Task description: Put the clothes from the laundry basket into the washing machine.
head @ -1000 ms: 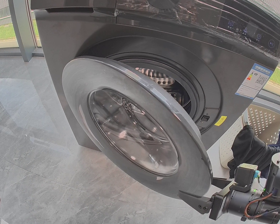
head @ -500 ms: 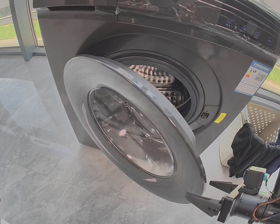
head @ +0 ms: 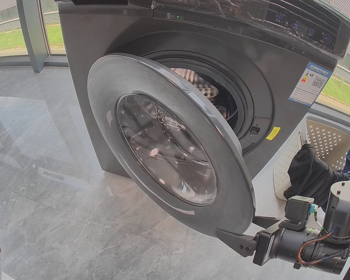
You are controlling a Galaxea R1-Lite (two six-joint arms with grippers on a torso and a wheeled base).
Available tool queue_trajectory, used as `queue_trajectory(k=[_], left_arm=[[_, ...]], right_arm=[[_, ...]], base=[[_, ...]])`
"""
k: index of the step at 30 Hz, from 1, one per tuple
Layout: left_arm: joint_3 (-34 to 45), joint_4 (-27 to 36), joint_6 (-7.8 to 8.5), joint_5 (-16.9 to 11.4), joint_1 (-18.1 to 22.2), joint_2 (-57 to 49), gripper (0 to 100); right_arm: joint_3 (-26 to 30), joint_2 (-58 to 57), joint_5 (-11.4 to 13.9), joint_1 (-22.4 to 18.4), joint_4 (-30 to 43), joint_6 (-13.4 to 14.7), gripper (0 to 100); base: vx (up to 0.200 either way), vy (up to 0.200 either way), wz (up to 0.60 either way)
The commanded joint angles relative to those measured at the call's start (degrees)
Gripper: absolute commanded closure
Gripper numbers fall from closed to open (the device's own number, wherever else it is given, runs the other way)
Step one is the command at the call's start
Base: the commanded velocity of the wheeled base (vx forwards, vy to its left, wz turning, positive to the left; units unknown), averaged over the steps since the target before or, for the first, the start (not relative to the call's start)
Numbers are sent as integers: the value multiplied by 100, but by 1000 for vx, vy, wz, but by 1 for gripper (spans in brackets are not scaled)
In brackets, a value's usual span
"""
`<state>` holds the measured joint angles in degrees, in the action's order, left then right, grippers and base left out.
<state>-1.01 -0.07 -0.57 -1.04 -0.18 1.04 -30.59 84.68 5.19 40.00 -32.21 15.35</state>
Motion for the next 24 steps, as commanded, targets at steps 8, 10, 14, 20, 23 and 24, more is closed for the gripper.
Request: queue_trajectory(k=[8,10,14,20,23,24], left_arm=[[101,-1,-4,-2,1,-86,0],[101,-1,-4,-2,1,-86,0],[101,-1,-4,-2,1,-86,0],[101,-1,5,-2,1,-86,0],[101,-1,5,-11,1,-86,0],[101,-1,5,-2,1,-86,0]], right_arm=[[325,154,-45,122,-356,-58,0],[272,216,-115,78,-365,-93,0],[123,488,-133,70,-374,-76,0],[105,532,-115,149,-383,-76,0],[105,524,-89,201,-418,-67,0],[114,524,-89,219,-488,-67,0]], base=[[-25,0,0],[-200,0,0],[-150,0,0],[0,0,0],[0,0,0],[0,0,0]])
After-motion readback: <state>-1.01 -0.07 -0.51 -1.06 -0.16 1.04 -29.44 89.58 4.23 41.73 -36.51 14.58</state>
